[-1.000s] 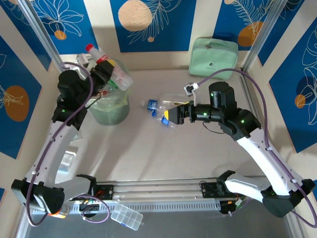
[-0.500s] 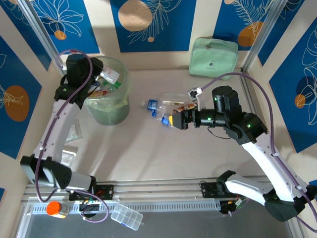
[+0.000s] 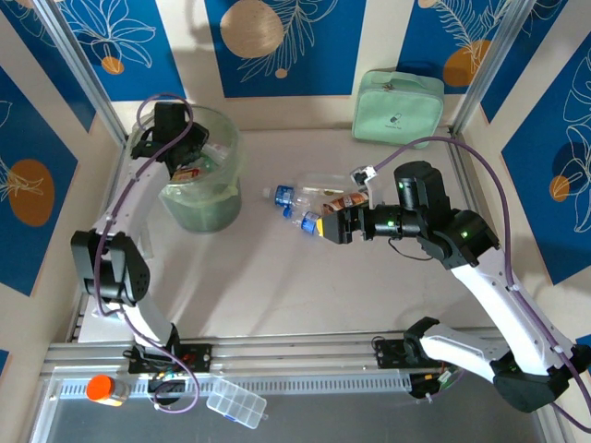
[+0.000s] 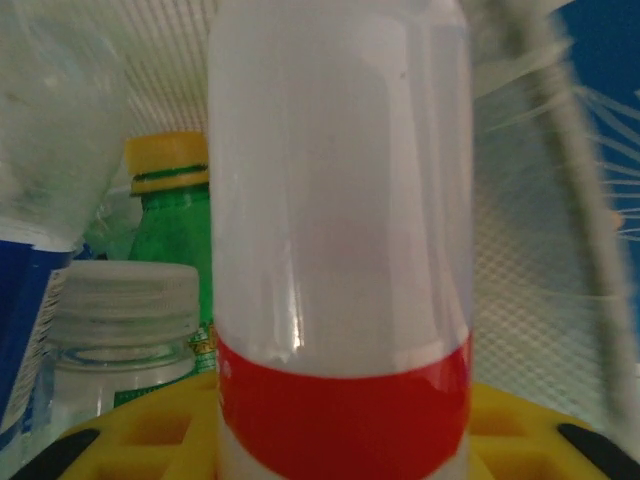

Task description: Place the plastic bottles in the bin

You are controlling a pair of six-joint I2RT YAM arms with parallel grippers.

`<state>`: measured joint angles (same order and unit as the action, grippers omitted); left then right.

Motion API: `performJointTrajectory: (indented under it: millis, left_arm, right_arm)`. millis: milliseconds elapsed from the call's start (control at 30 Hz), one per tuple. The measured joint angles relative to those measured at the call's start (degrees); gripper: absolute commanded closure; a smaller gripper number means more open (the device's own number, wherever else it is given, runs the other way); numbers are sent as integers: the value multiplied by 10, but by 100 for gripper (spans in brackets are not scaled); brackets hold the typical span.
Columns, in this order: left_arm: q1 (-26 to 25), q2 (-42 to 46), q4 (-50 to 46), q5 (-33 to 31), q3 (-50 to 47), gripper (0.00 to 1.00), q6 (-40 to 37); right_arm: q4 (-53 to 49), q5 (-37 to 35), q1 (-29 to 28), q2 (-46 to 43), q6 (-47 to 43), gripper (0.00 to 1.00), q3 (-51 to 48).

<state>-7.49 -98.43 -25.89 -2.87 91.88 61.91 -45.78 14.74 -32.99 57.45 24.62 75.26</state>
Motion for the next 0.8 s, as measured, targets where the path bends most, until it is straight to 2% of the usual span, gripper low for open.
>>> performJointTrajectory:
  millis: [133, 233, 567, 800]
  left_arm:
    - [4, -11, 1, 14, 0, 39, 0]
    - [5, -9, 5, 21, 0, 29, -1]
    - [17, -1, -16, 29, 33, 25, -17]
    - [17, 51, -57, 29, 40, 25, -23]
  right_arm:
    - [1, -2, 0, 1, 0, 8, 0]
    - [1, -4, 0, 2, 0, 8, 0]
    - [3, -12, 0, 18, -9, 8, -3]
    - [1, -30, 7, 20, -24, 8, -3]
